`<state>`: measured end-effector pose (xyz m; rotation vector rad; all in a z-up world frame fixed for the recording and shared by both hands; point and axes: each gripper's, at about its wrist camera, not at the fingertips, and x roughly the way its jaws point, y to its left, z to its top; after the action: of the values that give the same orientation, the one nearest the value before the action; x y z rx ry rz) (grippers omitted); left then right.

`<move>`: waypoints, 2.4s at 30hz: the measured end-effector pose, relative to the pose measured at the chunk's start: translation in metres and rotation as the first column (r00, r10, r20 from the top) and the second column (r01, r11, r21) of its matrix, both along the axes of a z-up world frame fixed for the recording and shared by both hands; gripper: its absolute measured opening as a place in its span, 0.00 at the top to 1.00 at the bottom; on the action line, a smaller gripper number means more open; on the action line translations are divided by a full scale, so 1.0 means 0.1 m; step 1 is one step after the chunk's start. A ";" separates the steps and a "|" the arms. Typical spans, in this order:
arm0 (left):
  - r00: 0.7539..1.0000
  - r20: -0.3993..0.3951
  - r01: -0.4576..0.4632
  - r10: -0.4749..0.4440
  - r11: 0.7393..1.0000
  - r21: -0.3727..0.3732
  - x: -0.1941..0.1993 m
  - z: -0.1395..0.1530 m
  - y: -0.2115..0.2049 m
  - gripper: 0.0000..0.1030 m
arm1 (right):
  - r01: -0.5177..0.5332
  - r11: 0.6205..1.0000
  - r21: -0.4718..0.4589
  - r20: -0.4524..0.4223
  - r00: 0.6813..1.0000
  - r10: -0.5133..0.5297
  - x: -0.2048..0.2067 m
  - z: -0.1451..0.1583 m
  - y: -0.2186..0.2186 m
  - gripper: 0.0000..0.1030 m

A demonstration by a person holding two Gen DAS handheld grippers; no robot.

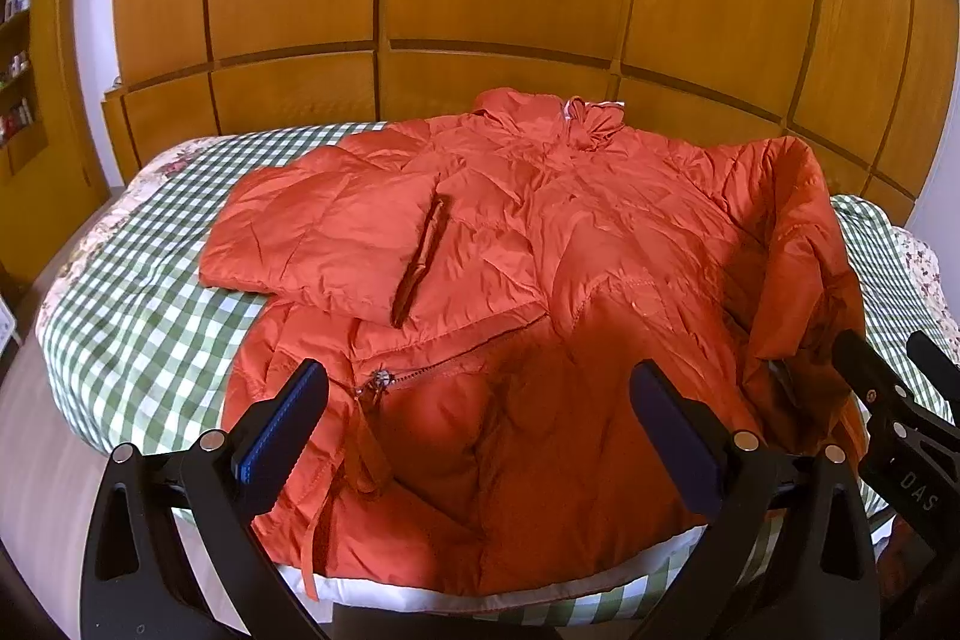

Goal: Fold small clothes

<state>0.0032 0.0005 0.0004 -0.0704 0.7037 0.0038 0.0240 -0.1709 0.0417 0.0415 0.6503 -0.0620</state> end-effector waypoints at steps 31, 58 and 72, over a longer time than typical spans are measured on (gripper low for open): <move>0.999 -0.030 -0.010 0.010 1.000 -0.003 0.03 -0.10 0.04 0.03 | -0.009 1.000 0.001 -0.020 1.000 0.009 0.04 -0.04 0.00 0.02; 0.999 -0.048 -0.013 0.013 1.000 0.002 0.06 -0.12 0.07 0.03 | -0.030 1.000 0.005 -0.025 0.999 0.030 0.06 -0.05 0.02 0.02; 0.993 -0.090 0.063 -0.072 0.994 -0.094 0.24 -0.27 0.31 0.03 | -0.075 0.996 -0.056 -0.168 0.984 0.064 0.63 -0.44 0.03 0.02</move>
<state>0.0270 0.0314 -0.0266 -0.1347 0.7992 -0.0907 0.0874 -0.1676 -0.0027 -0.0474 0.8156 -0.0182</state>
